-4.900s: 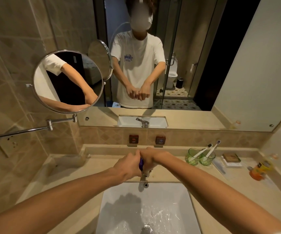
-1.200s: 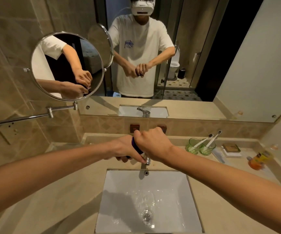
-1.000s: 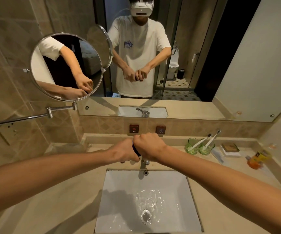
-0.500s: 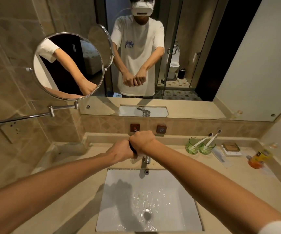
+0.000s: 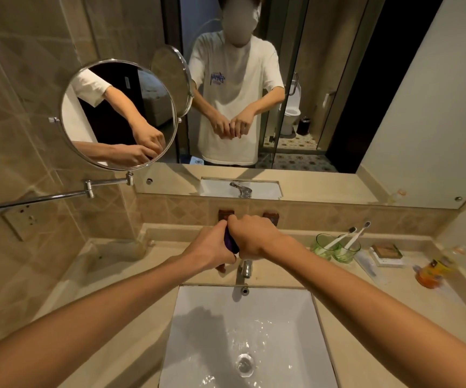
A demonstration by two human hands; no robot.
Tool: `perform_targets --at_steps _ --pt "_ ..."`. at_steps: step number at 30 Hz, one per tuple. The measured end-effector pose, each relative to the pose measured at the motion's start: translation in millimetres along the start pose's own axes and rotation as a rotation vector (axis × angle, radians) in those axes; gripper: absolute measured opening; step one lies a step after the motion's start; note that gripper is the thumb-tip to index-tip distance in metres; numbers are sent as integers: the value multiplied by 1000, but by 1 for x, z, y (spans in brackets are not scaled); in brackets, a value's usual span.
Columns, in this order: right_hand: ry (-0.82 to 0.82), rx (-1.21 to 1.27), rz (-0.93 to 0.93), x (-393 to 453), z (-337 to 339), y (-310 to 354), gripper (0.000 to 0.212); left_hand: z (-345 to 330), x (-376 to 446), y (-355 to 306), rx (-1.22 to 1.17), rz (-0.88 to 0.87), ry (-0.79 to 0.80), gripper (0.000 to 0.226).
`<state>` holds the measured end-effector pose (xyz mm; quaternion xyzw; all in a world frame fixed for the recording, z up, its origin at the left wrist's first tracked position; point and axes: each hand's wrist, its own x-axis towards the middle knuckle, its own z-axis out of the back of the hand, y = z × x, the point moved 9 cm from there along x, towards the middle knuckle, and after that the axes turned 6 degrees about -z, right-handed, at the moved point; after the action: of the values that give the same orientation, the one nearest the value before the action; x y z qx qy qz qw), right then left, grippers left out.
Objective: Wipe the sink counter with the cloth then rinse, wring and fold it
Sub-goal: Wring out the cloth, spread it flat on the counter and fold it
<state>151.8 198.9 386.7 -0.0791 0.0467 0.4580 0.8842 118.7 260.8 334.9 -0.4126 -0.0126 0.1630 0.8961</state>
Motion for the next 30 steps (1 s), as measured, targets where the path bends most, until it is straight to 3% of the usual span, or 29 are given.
perform_targets --at_steps 3,5,8,10,14,17,19,24,27,30 --pt "-150 32 34 -11 20 -4 56 7 -7 -11 -158 22 29 31" --pt "-379 17 153 -33 46 -3 69 10 -16 -19 -489 88 109 24" --pt "-575 -121 434 -79 66 2 82 16 -41 -40 -929 184 302 14" --pt "-669 -201 590 -101 72 4 85 15 -63 -58 -1036 247 521 16" --pt "-1020 -108 919 -139 107 14 48 3 -116 -101 -904 228 1110 23" --pt "-1079 -14 982 -157 136 27 23 9 -138 -117 -813 226 1287 12" --pt "-1026 -59 907 -154 138 33 14 12 -136 -116 -695 195 1183 20" --pt "-952 -324 533 -118 111 41 30 33 -84 -90 -358 -17 466 15" --pt "-838 -414 448 -93 85 45 49 36 -62 -72 -85 -53 346 32" --pt "-708 -465 436 -68 71 44 26 36 -42 -59 10 -58 256 34"
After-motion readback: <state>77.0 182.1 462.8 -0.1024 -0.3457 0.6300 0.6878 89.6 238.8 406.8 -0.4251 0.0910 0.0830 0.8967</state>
